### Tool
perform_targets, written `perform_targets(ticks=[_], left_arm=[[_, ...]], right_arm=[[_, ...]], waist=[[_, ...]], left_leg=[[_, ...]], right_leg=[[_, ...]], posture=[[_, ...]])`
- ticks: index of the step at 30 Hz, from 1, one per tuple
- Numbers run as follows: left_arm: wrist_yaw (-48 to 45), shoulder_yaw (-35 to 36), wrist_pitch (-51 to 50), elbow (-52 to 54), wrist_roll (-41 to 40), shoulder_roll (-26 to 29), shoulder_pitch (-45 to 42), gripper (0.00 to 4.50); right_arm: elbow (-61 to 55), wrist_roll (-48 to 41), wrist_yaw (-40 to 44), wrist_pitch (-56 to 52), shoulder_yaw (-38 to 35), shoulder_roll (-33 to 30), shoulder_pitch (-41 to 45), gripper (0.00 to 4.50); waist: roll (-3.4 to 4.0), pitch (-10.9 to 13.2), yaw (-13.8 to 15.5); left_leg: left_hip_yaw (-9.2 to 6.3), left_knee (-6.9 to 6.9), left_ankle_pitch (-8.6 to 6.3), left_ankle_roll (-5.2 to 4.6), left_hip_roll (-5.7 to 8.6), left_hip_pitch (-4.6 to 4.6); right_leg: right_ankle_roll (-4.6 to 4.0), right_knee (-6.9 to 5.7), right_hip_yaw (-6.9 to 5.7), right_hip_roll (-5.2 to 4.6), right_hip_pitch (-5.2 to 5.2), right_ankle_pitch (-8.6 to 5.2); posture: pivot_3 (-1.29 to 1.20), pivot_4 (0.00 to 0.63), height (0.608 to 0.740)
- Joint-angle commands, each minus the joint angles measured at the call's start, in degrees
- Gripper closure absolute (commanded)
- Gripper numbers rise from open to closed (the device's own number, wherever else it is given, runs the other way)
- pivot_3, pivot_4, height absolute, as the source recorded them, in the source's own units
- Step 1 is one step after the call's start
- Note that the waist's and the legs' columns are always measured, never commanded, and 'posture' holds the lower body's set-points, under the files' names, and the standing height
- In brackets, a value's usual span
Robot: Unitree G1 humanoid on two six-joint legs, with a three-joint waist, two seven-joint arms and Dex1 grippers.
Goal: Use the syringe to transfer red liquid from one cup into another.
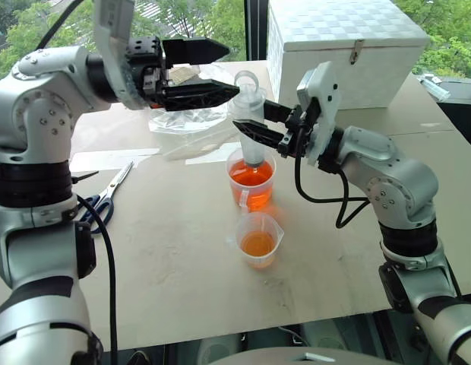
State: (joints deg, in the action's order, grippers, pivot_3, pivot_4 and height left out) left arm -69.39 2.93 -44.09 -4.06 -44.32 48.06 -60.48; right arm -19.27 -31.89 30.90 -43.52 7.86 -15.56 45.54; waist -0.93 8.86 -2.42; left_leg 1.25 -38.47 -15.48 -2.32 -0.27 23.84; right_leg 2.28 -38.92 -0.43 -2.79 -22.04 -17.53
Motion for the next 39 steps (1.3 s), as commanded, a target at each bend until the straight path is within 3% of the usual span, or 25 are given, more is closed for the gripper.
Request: perform_targets(ticks=[1, 3, 4, 5, 6, 7, 19, 22, 24, 25, 39], left_arm=[[-2.0, -1.2, 1.8, -0.5, 1.7, -1.9, -1.4, 0.26], [-2.4, -1.4, 2.0, -0.9, 2.3, -2.6, -1.2, 0.77], [-2.7, -1.5, 2.1, -0.9, 2.7, -2.9, -1.1, 1.39], [-3.0, -1.7, 2.5, -1.0, 3.2, -3.0, -0.9, 1.49], [-3.0, -1.9, 2.9, -1.2, 3.9, -3.2, -0.9, 2.19], [-2.9, -1.9, 3.1, -1.4, 4.4, -3.4, -0.9, 2.47], [-4.8, -2.0, 3.4, -2.4, 6.5, -4.5, -0.9, 2.47], [-5.2, -1.8, 3.4, -2.5, 6.6, -4.5, -0.8, 3.34], [-5.1, -1.8, 3.5, -2.5, 6.7, -4.6, -0.8, 4.33], [-5.1, -1.8, 3.6, -2.6, 6.8, -4.6, -0.8, 4.43], [-3.5, 0.2, 4.2, -5.6, 7.0, -5.7, -4.0, 4.43]], right_arm=[[-0.7, 0.9, 0.1, 1.7, -0.2, 0.3, 0.8, 3.06], [-0.7, 1.3, 0.1, 1.8, -0.1, 0.3, 0.7, 3.06], [-0.7, 1.5, 0.1, 1.8, -0.1, 0.3, 0.6, 3.06], [-0.7, 1.6, 0.1, 1.8, -0.2, 0.3, 0.6, 3.06], [-0.7, 1.7, 0.0, 1.7, -0.3, 0.4, 0.7, 3.06], [-0.7, 1.8, 0.0, 1.6, -0.4, 0.5, 0.7, 3.06], [-0.4, 2.2, 0.0, 1.3, -0.5, 1.0, 0.8, 3.06], [-0.5, 2.0, -0.3, 0.9, -0.5, 1.4, 0.7, 3.06], [-0.3, 2.0, -0.3, 0.8, -0.5, 1.5, 0.6, 3.06], [-0.3, 2.1, -0.2, 0.9, -0.5, 1.5, 0.5, 3.06], [2.8, 5.1, 1.4, 5.5, 1.2, 2.2, -2.7, 3.06]], waist=[[0.0, 0.0, 0.1], [0.0, 0.0, 0.2], [0.0, 0.0, 0.2], [0.0, 0.0, 0.1], [0.0, 0.0, 0.1], [0.0, 0.0, 0.1], [0.0, 0.0, 0.0], [0.0, 0.0, 0.0], [0.0, 0.0, 0.0], [0.0, 0.0, 0.0], [0.0, 0.0, 0.0]], left_leg=[[0.0, -0.01, 0.0, 0.0, 0.0, 0.0], [0.0, -0.03, 0.0, 0.0, 0.0, 0.0], [0.0, -0.05, 0.0, 0.0, 0.0, 0.01], [0.01, -0.05, 0.0, 0.0, 0.0, 0.01], [0.01, -0.05, 0.0, 0.0, 0.0, 0.01], [0.0, -0.05, 0.0, 0.0, 0.0, 0.01], [-0.01, -0.05, 0.0, 0.0, 0.0, 0.01], [0.0, -0.05, 0.0, 0.0, 0.0, 0.01], [0.0, -0.05, 0.0, 0.0, 0.0, 0.01], [-0.01, -0.05, 0.0, 0.0, 0.0, 0.01], [0.0, -0.06, 0.0, 0.0, 0.0, 0.0]], right_leg=[[0.0, 0.01, -0.01, 0.0, 0.0, 0.0], [0.0, 0.0, 0.0, -0.01, 0.01, 0.0], [0.0, 0.01, -0.01, -0.01, 0.01, 0.0], [0.0, 0.01, -0.01, 0.0, 0.01, 0.0], [0.0, 0.0, 0.0, 0.0, 0.01, 0.0], [0.0, 0.0, 0.01, 0.0, 0.01, 0.0], [0.0, -0.02, 0.02, -0.01, 0.01, 0.0], [0.0, -0.03, 0.02, -0.01, 0.01, 0.0], [0.0, -0.03, 0.02, -0.01, 0.01, 0.0], [0.0, -0.03, 0.03, -0.01, 0.01, 0.0], [0.0, -0.05, 0.0, 0.0, 0.01, 0.0]], posture=[[0.0, 0.15, 0.74], [0.0, 0.15, 0.74], [0.0, 0.15, 0.74], [0.0, 0.15, 0.74], [0.0, 0.15, 0.74], [0.0, 0.15, 0.74], [0.0, 0.15, 0.74], [0.0, 0.15, 0.74], [0.0, 0.15, 0.74], [0.0, 0.15, 0.74], [0.0, 0.15, 0.74]])
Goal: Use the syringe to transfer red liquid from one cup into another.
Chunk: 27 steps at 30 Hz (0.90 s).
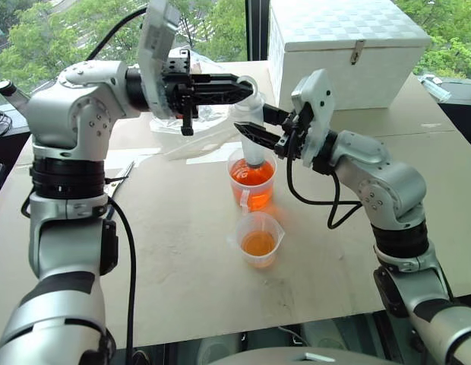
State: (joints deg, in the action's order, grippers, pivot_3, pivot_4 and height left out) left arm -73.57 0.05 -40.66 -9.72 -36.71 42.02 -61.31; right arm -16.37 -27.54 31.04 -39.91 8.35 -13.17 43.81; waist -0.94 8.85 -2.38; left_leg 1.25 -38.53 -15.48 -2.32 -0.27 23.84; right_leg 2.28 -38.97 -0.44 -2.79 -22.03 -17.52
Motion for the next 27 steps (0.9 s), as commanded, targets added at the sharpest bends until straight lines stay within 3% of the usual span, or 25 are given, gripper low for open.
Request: perform_targets(ticks=[1, 27], left_arm=[[0.7, 3.1, 0.8, -0.1, -0.5, 0.3, -3.3, 4.43], [2.6, 4.8, -0.2, -1.5, -0.8, -1.2, -5.0, 4.43]], right_arm=[[0.1, 1.0, 1.5, 2.4, 0.9, -0.2, -1.3, 3.06], [1.2, 3.5, 2.8, 4.9, 3.2, 0.0, -3.9, 3.06]], waist=[[0.0, 0.0, 0.0], [0.0, 0.0, 0.0]], left_leg=[[0.0, 0.0, 0.0, 0.0, 0.0, 0.0], [-0.01, -0.04, 0.01, 0.02, 0.0, 0.0]], right_leg=[[0.0, 0.0, 0.0, 0.0, 0.0, 0.0], [0.0, 0.0, -0.01, -0.01, 0.0, 0.0]], posture=[[0.0, 0.15, 0.74], [0.0, 0.15, 0.74]])
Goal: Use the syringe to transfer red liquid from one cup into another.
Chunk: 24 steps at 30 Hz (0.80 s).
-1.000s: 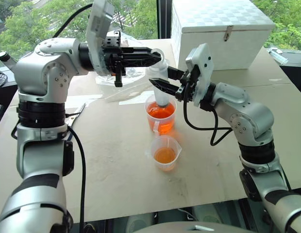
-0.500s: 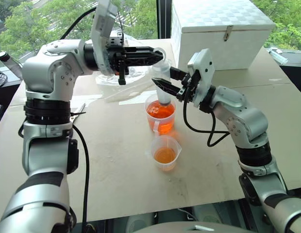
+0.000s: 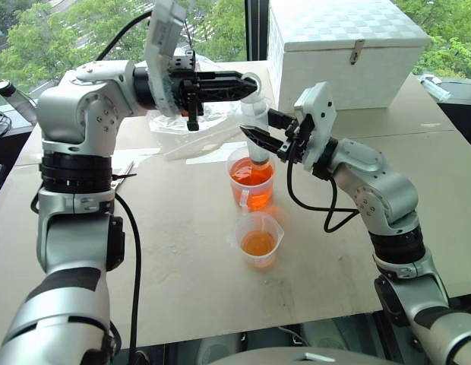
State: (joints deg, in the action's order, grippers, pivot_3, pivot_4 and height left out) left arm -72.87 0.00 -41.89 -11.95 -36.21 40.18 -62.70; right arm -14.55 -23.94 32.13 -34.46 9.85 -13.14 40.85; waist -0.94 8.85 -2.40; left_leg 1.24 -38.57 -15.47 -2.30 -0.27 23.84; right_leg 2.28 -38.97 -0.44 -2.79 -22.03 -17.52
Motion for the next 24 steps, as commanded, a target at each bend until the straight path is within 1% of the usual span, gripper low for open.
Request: perform_targets(ticks=[1, 12, 16, 18, 19, 21, 22, 24], left_arm=[[1.9, 4.9, 1.0, 0.7, -1.4, 0.6, -3.6, 4.43], [3.3, 5.0, 0.4, 0.8, -1.3, 0.3, -3.4, 4.43], [2.4, 5.0, -0.8, 1.2, -2.0, 0.7, -3.4, 4.43], [1.7, 5.1, -1.4, 1.9, -2.5, 1.1, -3.2, 3.64], [1.9, 5.3, -1.3, 2.1, -2.6, 1.2, -3.1, 3.43], [3.8, 6.2, -1.8, 1.7, -2.7, 0.9, -3.6, 2.44], [3.6, 6.6, -2.2, 1.7, -3.2, 1.1, -3.7, 2.18], [2.2, 7.0, -3.0, 2.7, -4.1, 2.0, -3.5, 2.18]], right_arm=[[-0.6, -0.1, 1.7, -0.6, 1.7, 0.0, -1.0, 3.06], [-0.6, -0.1, 1.7, -0.8, 1.5, 0.6, -0.8, 3.06], [-0.7, -0.3, 1.6, -1.0, 1.0, 0.8, -0.4, 3.06], [-0.8, -0.5, 1.5, -1.0, 0.8, 0.9, -0.3, 3.06], [-0.9, -0.5, 1.5, -1.0, 0.7, 1.0, -0.3, 3.06], [-0.8, -0.5, 1.4, -1.0, 0.5, 1.1, -0.2, 3.06], [-0.8, -0.5, 1.5, -1.0, 0.4, 1.2, -0.1, 3.06], [-0.8, -0.4, 1.5, -1.1, 0.2, 1.3, 0.0, 3.06]], waist=[[0.0, 0.0, 0.0], [0.0, 0.0, 0.0], [0.0, 0.0, 0.0], [0.0, 0.0, 0.0], [0.0, 0.0, -0.1], [0.0, 0.0, -0.1], [0.0, 0.0, -0.1], [-0.01, 0.0, -0.1]], left_leg=[[0.0, 0.0, 0.0, 0.0, 0.0, 0.0], [0.0, -0.02, 0.0, 0.0, 0.0, 0.0], [0.0, -0.03, 0.0, 0.0, 0.0, 0.0], [0.0, -0.03, 0.0, 0.0, 0.0, 0.0], [0.0, -0.03, 0.0, 0.0, 0.0, 0.0], [-0.01, -0.03, 0.0, 0.0, 0.0, 0.0], [-0.03, -0.03, 0.0, 0.0, 0.0, 0.0], [-0.02, -0.05, 0.0, 0.0, 0.0, 0.0]], right_leg=[[0.0, 0.0, 0.0, 0.0, 0.0, 0.0], [0.0, -0.01, 0.01, 0.0, 0.0, 0.0], [0.0, -0.01, 0.01, 0.0, 0.0, 0.0], [0.0, -0.01, 0.01, 0.0, 0.0, 0.0], [0.0, -0.02, 0.01, 0.0, 0.0, 0.0], [0.0, -0.02, 0.01, 0.01, 0.0, 0.0], [0.0, -0.01, 0.0, 0.01, 0.0, 0.0], [0.0, -0.01, 0.0, 0.0, 0.0, 0.0]], posture=[[0.0, 0.15, 0.74], [0.0, 0.15, 0.74], [0.0, 0.15, 0.74], [0.0, 0.15, 0.74], [0.0, 0.15, 0.74], [0.0, 0.15, 0.74], [0.0, 0.15, 0.74], [0.0, 0.15, 0.74]])
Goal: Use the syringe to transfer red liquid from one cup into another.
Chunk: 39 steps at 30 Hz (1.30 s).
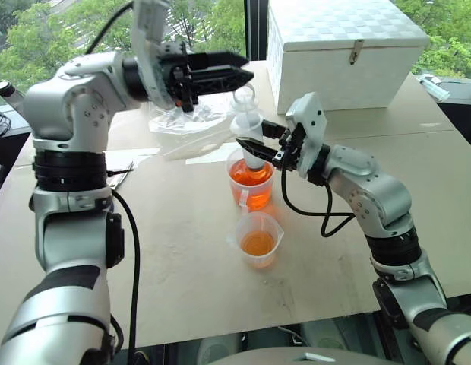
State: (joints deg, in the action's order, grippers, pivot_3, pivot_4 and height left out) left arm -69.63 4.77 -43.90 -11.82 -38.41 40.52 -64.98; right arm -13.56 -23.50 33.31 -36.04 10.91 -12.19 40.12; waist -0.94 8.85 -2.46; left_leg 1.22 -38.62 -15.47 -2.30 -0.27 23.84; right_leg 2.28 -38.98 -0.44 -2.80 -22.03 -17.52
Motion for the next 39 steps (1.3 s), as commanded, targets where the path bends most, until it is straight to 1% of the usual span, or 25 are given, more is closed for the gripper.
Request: perform_targets(ticks=[1, 6, 10, 16, 20, 24, 39], left_arm=[[-1.5, 2.3, -1.2, 3.0, -2.2, 2.0, -1.1, 2.18], [-1.8, 4.9, -2.2, 2.4, -4.3, 3.3, -2.2, 2.18], [-1.1, 5.4, -1.3, 2.1, -3.7, 4.1, -1.8, 2.18], [0.3, 6.4, -1.2, 2.3, -3.0, 5.8, 0.9, 2.18], [0.7, 6.4, 0.1, 2.7, -2.2, 6.8, 3.3, 2.18], [0.3, 5.7, 2.0, 4.0, -1.0, 7.4, 6.0, 2.18], [0.8, 6.3, 2.1, 5.2, -1.9, 6.9, 6.9, 2.18]], right_arm=[[-1.8, -0.8, 0.4, 0.5, -0.9, 0.4, 0.8, 3.06], [-2.2, -2.1, -0.4, -0.2, -3.1, 0.7, 1.8, 3.06], [-2.8, -4.2, -1.8, -1.9, -5.6, 1.3, 3.7, 3.06], [-4.5, -12.0, -7.0, -8.6, -12.7, 3.3, 7.2, 3.06], [-5.3, -15.4, -9.2, -11.5, -15.2, 3.5, 8.1, 3.06], [-5.8, -17.2, -9.9, -12.4, -15.7, 2.8, 8.1, 3.06], [-5.1, -17.8, -10.3, -11.5, -14.5, 1.6, 8.2, 3.06]], waist=[[0.0, 0.0, 0.0], [0.0, 0.0, 0.0], [0.0, 0.0, 0.0], [0.0, 0.0, 0.0], [0.0, 0.0, 0.0], [0.0, 0.0, 0.0], [0.0, 0.0, 0.0]], left_leg=[[0.0, -0.01, 0.0, 0.0, 0.0, 0.0], [-0.01, -0.03, 0.0, 0.0, 0.0, 0.0], [-0.02, -0.06, 0.0, 0.0, 0.0, 0.0], [-0.02, -0.07, 0.0, 0.0, 0.0, 0.0], [-0.02, -0.07, 0.0, 0.01, 0.0, -0.01], [-0.01, -0.07, 0.0, 0.01, 0.0, 0.0], [0.0, -0.07, 0.0, 0.0, 0.0, 0.0]], right_leg=[[0.0, 0.0, 0.0, 0.0, 0.0, 0.0], [0.0, 0.0, -0.01, 0.0, 0.0, 0.0], [0.0, 0.0, -0.02, 0.0, 0.0, 0.0], [0.0, -0.07, -0.01, 0.0, 0.0, 0.0], [0.0, -0.11, 0.0, -0.01, 0.0, 0.0], [0.0, -0.11, 0.01, 0.0, 0.0, 0.0], [0.0, -0.11, 0.01, 0.01, 0.0, 0.0]], posture=[[0.0, 0.15, 0.74], [0.0, 0.15, 0.74], [0.0, 0.15, 0.74], [0.0, 0.15, 0.74], [0.0, 0.15, 0.74], [0.0, 0.15, 0.74], [0.0, 0.15, 0.74]])
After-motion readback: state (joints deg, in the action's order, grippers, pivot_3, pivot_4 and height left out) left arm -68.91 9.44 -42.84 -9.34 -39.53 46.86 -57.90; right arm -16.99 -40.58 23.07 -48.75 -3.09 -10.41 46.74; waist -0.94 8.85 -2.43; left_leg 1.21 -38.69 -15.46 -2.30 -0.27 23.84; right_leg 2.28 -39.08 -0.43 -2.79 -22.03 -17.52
